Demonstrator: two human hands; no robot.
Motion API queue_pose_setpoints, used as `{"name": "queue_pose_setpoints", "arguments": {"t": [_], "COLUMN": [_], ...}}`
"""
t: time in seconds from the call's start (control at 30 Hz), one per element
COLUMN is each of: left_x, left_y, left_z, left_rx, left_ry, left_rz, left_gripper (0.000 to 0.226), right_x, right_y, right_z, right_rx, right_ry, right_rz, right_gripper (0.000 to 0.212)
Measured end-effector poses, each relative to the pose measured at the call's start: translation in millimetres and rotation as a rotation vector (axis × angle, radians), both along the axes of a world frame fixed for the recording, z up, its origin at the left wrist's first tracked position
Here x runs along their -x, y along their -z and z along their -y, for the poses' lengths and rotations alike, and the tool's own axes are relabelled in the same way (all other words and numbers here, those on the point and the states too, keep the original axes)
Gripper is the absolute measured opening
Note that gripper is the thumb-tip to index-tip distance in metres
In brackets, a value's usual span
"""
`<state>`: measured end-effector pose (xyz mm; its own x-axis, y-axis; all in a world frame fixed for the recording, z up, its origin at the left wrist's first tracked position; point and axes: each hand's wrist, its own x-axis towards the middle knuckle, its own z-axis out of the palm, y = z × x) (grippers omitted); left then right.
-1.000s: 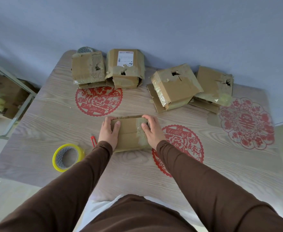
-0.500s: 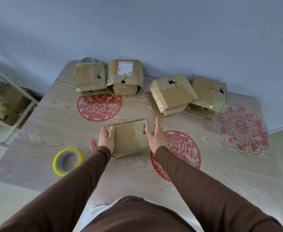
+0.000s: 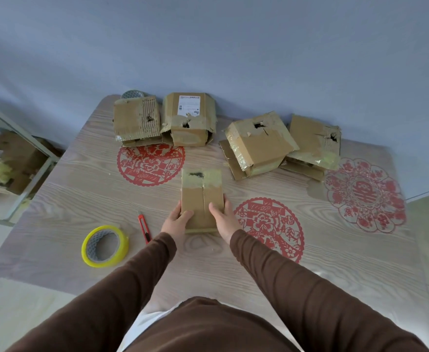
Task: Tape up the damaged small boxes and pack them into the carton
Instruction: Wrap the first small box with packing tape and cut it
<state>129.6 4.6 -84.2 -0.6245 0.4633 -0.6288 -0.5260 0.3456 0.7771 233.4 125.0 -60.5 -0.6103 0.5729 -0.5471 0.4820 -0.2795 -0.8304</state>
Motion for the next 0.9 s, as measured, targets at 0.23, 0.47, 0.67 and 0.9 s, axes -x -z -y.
{"name": "queue_pose_setpoints", "arguments": {"t": [0.23, 0.47, 0.67, 0.9], "left_x": [-5.6, -11.2, -17.7, 6.4], "left_y": [-4.4, -2.5, -1.1, -20.6], "left_z": [0.8, -0.1, -1.1, -2.4], "left_rx": [-0.13, -0.131, -0.121, 0.107], "left_ry": [0.073, -0.009, -0.061, 0.124], "left_rz": [0.049, 0.115, 0.098, -0.113], "left_gripper": [0.04, 0.037, 0.033, 0.047], "right_x": [-1.5, -2.0, 1.1, 12.7], "right_y": [-4.9, -14.5, -8.8, -5.6], "right_z": [5.2, 3.4, 4.5, 20.2], "right_rx": [0.061, 0.128, 0.077, 0.058], "right_ry": [0.021, 0.059, 0.062, 0.191], "right_rz": [-0.045, -0.015, 0.01, 0.034], "right_gripper": [0.057, 0.056, 0.054, 0.051]}}
